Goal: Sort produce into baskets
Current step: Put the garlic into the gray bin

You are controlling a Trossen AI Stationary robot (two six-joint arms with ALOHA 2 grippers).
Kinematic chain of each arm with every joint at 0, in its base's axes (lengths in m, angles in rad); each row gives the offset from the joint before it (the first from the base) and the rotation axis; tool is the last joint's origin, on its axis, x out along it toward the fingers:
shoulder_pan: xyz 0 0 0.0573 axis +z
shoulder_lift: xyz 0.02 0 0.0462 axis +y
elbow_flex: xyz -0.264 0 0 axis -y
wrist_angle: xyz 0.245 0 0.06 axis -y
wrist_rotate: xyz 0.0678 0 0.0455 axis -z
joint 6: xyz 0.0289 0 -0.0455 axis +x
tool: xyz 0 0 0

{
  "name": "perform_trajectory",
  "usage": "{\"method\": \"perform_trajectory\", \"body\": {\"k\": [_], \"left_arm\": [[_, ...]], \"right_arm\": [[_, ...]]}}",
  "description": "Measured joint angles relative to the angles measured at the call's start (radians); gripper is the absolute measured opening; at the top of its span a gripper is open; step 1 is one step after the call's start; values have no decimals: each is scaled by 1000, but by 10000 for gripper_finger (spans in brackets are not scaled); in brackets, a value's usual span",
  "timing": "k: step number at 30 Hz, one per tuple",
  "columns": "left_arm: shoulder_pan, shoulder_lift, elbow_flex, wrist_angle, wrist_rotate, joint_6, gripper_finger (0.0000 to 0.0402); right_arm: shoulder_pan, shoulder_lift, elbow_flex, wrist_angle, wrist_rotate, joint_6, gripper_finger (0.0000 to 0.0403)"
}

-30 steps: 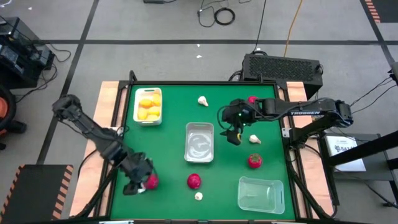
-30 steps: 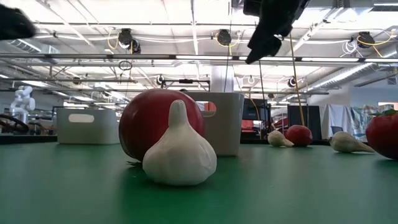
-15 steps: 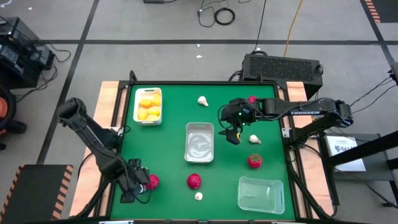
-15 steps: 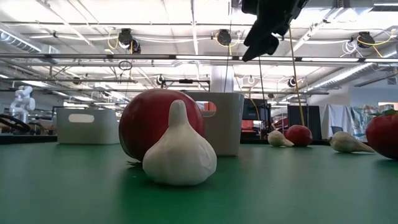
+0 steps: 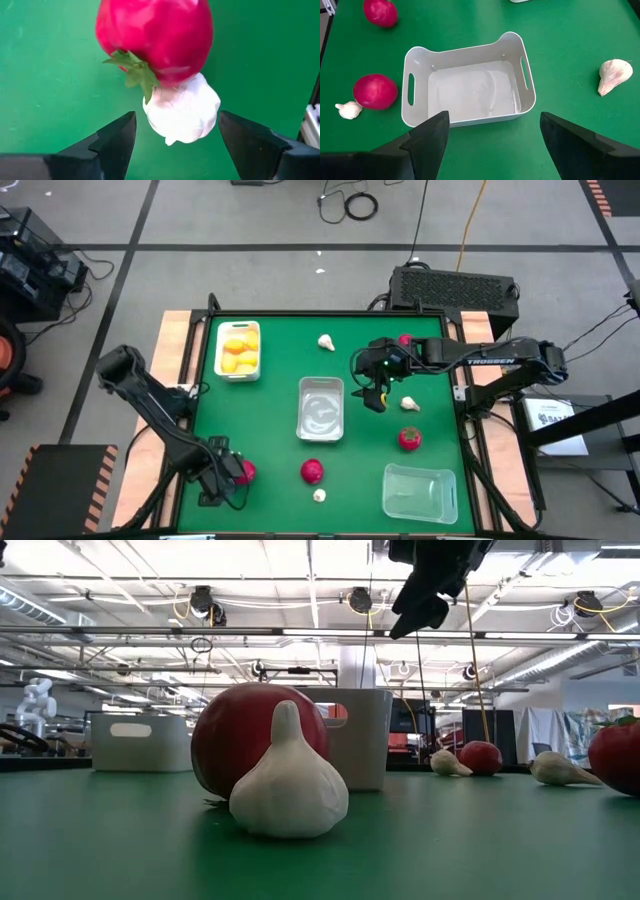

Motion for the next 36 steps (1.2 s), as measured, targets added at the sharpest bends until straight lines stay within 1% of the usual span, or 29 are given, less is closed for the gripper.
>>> {"method": "perform_trajectory", "body": {"k": [11, 17, 20, 24, 29, 34, 36], "left_arm": [[0, 81, 0, 33, 17, 13, 288], [0, 92, -7, 58, 20, 14, 287], [0, 85, -9, 58, 20, 13, 275], [0, 70, -10, 53, -3, 8, 247], [2, 5, -10, -14, -15, 8, 228], [25, -109, -10, -202, -30, 4, 225], [52, -161, -5, -280, -55, 4, 225]], "right_arm": [[0, 0, 0, 0, 0, 0, 302], [0, 0, 0, 0, 0, -7, 302], [0, 0, 0, 0, 0, -11, 302], [0, 0, 0, 0, 0, -18, 302], [0, 0, 0, 0, 0, -19, 302], [0, 0, 0, 2, 0, -26, 302], [0, 0, 0, 2, 0, -27, 302]]}}
